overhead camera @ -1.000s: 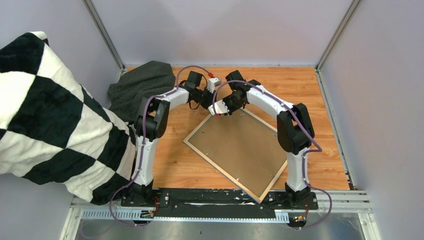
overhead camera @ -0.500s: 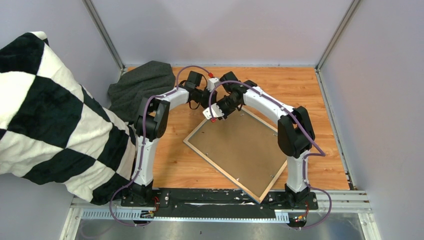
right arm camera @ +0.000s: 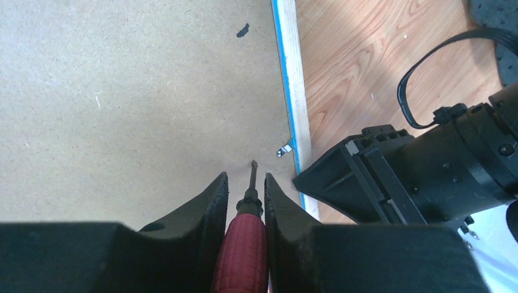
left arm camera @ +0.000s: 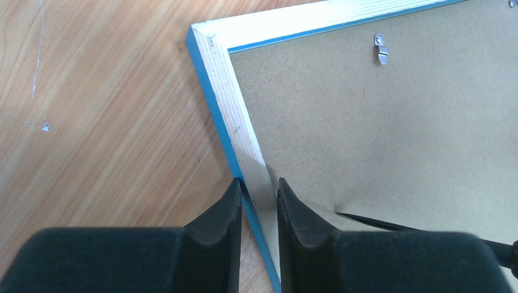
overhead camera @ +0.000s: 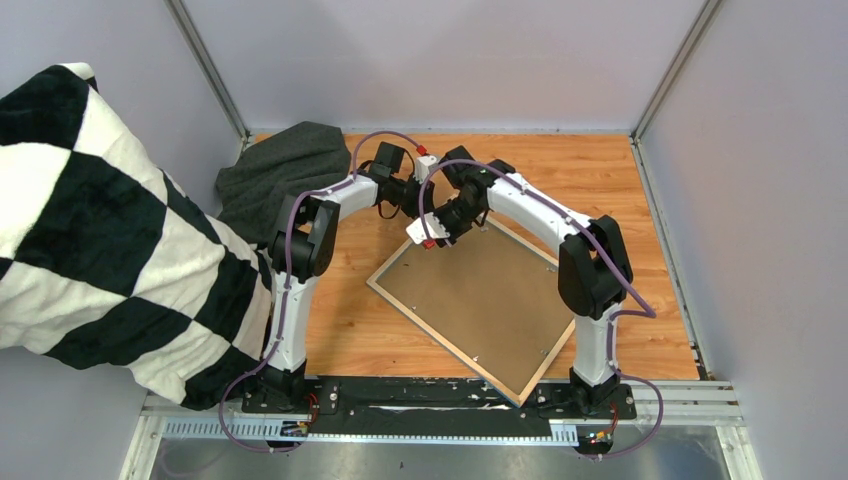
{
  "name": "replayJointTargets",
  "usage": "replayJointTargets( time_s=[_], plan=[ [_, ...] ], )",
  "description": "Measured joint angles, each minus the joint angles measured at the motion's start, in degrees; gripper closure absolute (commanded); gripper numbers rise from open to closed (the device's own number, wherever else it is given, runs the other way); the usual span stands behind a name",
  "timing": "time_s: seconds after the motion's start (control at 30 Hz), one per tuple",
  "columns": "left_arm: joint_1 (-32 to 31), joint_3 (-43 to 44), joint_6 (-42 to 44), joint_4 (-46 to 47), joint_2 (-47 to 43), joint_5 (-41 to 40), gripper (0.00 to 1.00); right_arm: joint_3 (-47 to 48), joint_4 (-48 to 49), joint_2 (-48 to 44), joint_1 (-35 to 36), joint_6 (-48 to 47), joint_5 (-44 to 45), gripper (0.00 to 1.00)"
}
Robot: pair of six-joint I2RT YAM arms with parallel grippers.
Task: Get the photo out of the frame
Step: Release the photo frame item from the photo frame.
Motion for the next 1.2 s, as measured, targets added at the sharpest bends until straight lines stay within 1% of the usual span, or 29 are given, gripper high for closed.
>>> replayJointTargets(
  time_s=[0.2,0.37,0.5,0.63,0.77,0.93,1.03,1.2],
  plan=[
    [0.0,0.0,0.0,0.0,0.0,0.0,1.00,0.3,0.2,-0.2,-0.1,6.1,-1.6,1.00],
    [0.0,0.0,0.0,0.0,0.0,0.0,1.00,-0.4,0.9,-1.0,-2.1,14.7,-7.7,1.00],
    [0.0,0.0,0.0,0.0,0.0,0.0,1.00,-2.5,4.3,-2.5,-5.9,24.0,-13.8,1.00],
    [0.0,0.0,0.0,0.0,0.0,0.0,1.00,-3.7,11.6,-4.0,-9.9,36.0,-17.2,1.00],
    [0.0,0.0,0.0,0.0,0.0,0.0,1.00,-4.0,20.2,-4.3,-12.8,50.9,-17.5,1.00],
    [0.0,0.0,0.0,0.0,0.0,0.0,1.00,-3.9,27.9,-3.3,-15.4,68.2,-18.9,1.00],
    [0.0,0.0,0.0,0.0,0.0,0.0,1.00,-4.5,32.7,-1.7,-16.5,76.4,-19.6,1.00],
    [0.0,0.0,0.0,0.0,0.0,0.0,1.00,-9.8,42.0,-0.3,-17.4,88.5,-19.7,1.00]
  ],
)
